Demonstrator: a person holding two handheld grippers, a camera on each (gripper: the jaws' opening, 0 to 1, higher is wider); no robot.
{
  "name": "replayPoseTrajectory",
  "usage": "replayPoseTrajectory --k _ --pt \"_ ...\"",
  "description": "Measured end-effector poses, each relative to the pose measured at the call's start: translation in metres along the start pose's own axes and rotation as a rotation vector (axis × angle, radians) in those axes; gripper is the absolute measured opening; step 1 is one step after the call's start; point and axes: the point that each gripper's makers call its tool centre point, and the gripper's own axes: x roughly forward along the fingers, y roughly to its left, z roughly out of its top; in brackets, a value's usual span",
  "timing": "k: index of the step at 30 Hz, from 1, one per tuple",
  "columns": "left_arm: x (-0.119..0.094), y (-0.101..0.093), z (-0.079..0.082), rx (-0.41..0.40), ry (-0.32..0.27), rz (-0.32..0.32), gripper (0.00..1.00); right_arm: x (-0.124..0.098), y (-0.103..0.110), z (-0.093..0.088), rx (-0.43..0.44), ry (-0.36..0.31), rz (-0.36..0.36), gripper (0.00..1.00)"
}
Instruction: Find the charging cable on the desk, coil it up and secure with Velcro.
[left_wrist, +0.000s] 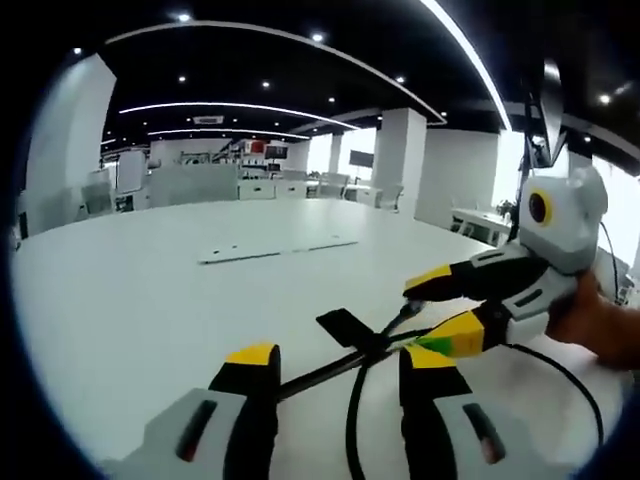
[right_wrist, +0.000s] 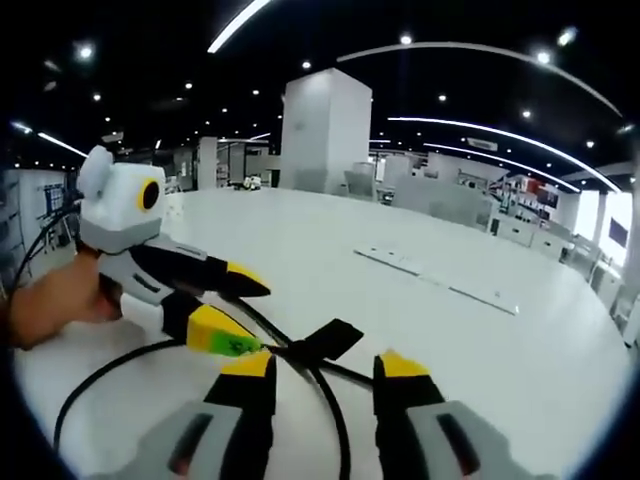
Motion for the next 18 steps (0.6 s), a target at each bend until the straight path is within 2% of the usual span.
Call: replayPoseTrajectory --k 5,11,18 --pt "-0.011 -0.002 -0.001 -0.057 -0.009 -0.01 0.49 -0.014 0.001 -0.001 0.018 -0.007 -0.004 0.4" --pt "-0.031 -0.014 0.001 -0.049 -0.024 -0.008 0.5 -0.031 0.01 -0.003 0.04 -0.01 0.006 0.39" --pt "-0.057 -0.027 -0.012 -0.035 -0.013 0.009 0.48 -0.055 0.023 -0.012 0.059 -0.018 0.011 0.39"
